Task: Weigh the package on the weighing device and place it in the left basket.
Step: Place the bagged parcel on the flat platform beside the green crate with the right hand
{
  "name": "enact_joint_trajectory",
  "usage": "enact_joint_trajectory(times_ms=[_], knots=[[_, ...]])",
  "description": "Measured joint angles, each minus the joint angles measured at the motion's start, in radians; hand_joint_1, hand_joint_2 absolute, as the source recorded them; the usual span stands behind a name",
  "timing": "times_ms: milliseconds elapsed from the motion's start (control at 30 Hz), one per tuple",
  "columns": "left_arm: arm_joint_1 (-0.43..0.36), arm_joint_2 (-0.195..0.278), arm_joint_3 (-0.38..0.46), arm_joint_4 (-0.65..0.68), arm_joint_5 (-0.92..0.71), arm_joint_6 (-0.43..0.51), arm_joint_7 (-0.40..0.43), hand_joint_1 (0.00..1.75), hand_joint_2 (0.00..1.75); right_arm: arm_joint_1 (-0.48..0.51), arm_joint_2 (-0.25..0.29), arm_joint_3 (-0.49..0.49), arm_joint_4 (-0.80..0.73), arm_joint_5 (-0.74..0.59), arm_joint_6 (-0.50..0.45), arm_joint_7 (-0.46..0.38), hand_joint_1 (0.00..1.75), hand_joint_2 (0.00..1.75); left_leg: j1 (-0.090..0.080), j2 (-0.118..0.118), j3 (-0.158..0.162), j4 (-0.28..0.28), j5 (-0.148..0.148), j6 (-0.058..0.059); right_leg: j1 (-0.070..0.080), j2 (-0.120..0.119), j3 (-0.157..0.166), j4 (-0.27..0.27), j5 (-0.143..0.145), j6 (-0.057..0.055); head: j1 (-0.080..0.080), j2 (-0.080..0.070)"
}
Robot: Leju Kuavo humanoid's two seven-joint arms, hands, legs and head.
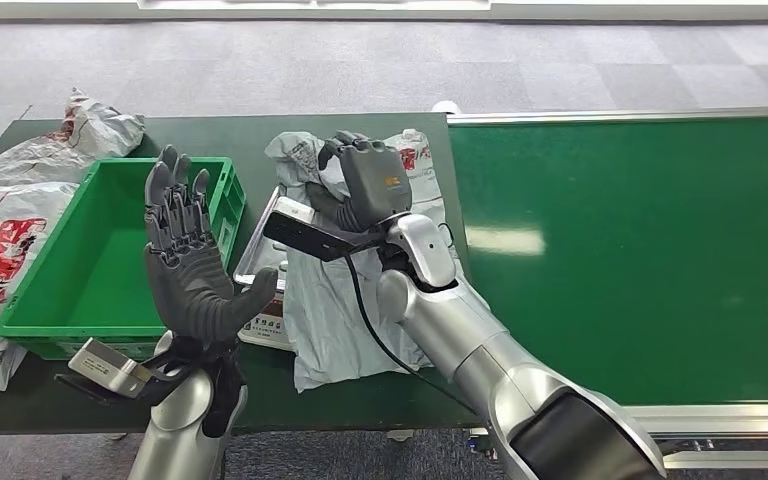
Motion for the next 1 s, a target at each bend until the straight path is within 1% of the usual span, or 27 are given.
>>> enact_joint_trajectory(times_ms=[67,133,200,333,433,500,600,733,833,933,1000], knots=[[0.008,0.001,0.0,-0.007,-0.006,0.011,0.0,0.0,1.75,0.012,-0.002,-0.011,-0.015,0.141,-0.104,0.103,0.0,0.0,0.0,0.0,0.0,0.0,0.0,0.0,0.0,0.0,0.0,0.0,0.0,0.0,0.0,0.0],[0.015,0.002,0.0,-0.015,-0.009,0.018,0.0,0.0,1.75,0.037,-0.006,-0.044,-0.064,0.28,-0.153,0.17,0.0,0.0,0.0,0.0,0.0,0.0,0.0,0.0,0.0,0.0,0.0,0.0,0.0,0.0,0.0,0.0],[0.019,0.002,0.0,-0.022,-0.011,0.024,0.0,0.0,1.75,0.06,-0.007,-0.082,-0.111,0.34,-0.166,0.184,0.0,0.0,0.0,0.0,0.0,0.0,0.0,0.0,0.0,0.0,-0.001,0.0,0.0,0.0,0.0,0.0],[0.023,0.002,0.0,-0.029,-0.014,0.03,0.002,0.0,1.75,0.085,-0.009,-0.143,-0.162,0.366,-0.168,0.185,0.0,0.0,0.0,0.001,0.0,0.0,0.0,0.0,0.0,0.0,-0.001,0.0,0.0,0.0,0.0,0.0],[0.027,0.002,0.0,-0.034,-0.021,0.031,0.003,0.0,1.75,0.095,-0.01,-0.208,-0.181,0.393,-0.168,0.203,0.0,0.0,0.0,0.0,0.0,0.0,0.0,0.0,0.0,0.0,-0.001,0.0,0.0,0.0,0.0,0.0],[0.03,0.002,0.0,-0.036,-0.026,0.032,0.005,0.0,1.75,0.097,-0.011,-0.251,-0.185,0.393,-0.161,0.219,0.0,0.0,0.0,0.0,0.0,0.0,0.0,0.0,0.0,0.0,-0.001,0.0,0.0,0.0,0.0,0.0],[0.032,0.002,0.0,-0.04,-0.033,0.033,0.011,0.0,1.75,0.102,-0.015,-0.302,-0.185,0.359,-0.124,0.232,0.0,0.0,0.0,0.001,0.0,0.0,0.0,0.0,0.0,0.0,-0.001,0.0,0.0,0.0,0.0,0.0],[0.035,0.002,0.0,-0.044,-0.038,0.033,0.013,0.0,1.75,0.109,-0.018,-0.344,-0.185,0.334,-0.088,0.233,0.0,0.0,0.0,0.001,0.0,0.0,0.0,0.0,0.0,0.0,-0.001,0.0,0.001,0.0,0.0,0.0],[0.036,0.002,0.001,-0.048,-0.043,0.033,0.015,0.0,1.75,0.107,-0.02,-0.363,-0.18,0.301,-0.019,0.235,0.0,0.0,0.0,0.001,0.0,0.0,0.0,0.0,0.0,0.0,-0.001,0.0,0.0,0.0,0.0,0.0],[0.04,0.002,0.002,-0.054,-0.05,0.03,0.018,0.0,1.75,0.105,-0.022,-0.381,-0.161,0.236,0.058,0.195,0.0,0.0,0.0,0.001,-0.001,0.0,0.0,0.0,0.0,0.0,-0.001,0.0,0.0,0.0,0.0,0.0],[0.043,0.0,0.004,-0.06,-0.057,0.027,0.019,0.0,1.75,0.105,-0.023,-0.39,-0.147,0.173,0.101,0.12,0.0,0.0,0.0,0.001,-0.001,0.0,0.0,0.0,0.0,0.0,-0.001,0.0,0.0,0.0,0.0,0.0]])
